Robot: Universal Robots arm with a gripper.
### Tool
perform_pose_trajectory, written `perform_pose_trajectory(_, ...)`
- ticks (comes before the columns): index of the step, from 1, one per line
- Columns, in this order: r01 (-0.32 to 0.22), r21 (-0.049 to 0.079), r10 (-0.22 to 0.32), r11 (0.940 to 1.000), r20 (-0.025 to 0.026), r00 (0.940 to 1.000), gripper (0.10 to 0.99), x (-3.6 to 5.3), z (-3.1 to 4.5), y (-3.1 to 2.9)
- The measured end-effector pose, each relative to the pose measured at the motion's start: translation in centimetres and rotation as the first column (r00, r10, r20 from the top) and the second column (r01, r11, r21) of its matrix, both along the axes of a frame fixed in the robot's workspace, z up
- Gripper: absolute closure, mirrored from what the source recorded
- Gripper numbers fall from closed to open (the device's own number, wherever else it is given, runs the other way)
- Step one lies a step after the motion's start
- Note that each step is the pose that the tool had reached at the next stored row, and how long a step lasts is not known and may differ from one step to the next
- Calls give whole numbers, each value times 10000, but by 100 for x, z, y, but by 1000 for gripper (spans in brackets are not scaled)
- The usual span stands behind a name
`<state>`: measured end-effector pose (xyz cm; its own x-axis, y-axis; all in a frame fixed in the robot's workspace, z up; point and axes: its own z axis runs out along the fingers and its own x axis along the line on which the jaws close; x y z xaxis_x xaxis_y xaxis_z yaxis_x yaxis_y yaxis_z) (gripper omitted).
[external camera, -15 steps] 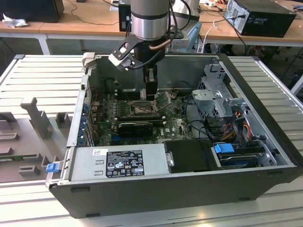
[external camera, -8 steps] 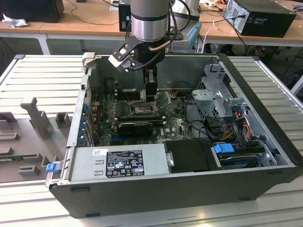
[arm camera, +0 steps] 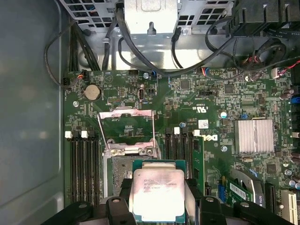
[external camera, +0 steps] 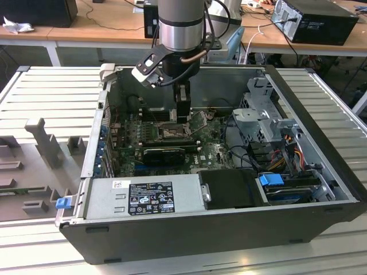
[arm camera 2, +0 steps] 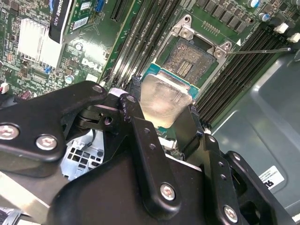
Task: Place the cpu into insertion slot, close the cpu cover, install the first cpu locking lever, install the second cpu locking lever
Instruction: 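Place the cpu into insertion slot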
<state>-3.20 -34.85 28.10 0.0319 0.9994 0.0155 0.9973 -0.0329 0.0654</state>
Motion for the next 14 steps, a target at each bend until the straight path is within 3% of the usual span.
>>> perform_pose_trajectory(14, 0, 0, 0, 10000, -19, 10000, 561, 0, -65, 0)
